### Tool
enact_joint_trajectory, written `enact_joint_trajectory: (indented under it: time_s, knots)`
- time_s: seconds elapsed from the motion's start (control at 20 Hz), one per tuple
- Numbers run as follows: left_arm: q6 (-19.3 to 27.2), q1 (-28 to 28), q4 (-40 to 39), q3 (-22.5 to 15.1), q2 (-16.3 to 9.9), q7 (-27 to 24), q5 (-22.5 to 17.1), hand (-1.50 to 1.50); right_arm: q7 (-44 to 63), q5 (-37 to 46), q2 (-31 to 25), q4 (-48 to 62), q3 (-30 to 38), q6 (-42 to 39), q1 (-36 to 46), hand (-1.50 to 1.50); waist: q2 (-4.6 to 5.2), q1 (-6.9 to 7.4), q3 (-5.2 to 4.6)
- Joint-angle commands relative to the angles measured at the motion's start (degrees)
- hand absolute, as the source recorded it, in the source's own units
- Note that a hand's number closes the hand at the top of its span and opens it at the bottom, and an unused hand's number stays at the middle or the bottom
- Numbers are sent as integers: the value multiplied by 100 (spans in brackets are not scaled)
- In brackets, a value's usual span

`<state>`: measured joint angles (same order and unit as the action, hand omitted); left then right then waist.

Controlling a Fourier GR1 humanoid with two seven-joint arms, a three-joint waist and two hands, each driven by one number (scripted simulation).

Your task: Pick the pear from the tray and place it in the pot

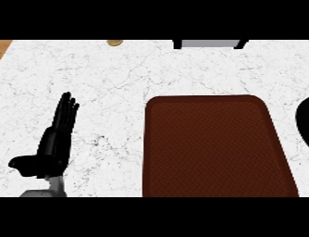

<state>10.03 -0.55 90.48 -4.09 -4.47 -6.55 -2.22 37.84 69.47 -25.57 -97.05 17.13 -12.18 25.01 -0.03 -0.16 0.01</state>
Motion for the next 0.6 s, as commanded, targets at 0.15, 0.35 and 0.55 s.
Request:
enact_joint_trajectory:
  time_s: [0.15, 0.35, 0.55]
  knots:
    - [-35, 232, 169, -166, 66, 46, 125, 0, -1057, -820, -661, 1336, 930, 260, -91, 150, 6, 45, 1]
    - [-37, 172, 218, -99, 52, 81, 104, 0, -1476, -996, -422, 2076, 951, 657, -383, 150, 14, 58, 3]
    - [111, 20, 142, -224, 241, 48, 270, 0, -1696, -1070, -737, 2842, 1197, 764, -372, 150, 12, 39, 2]
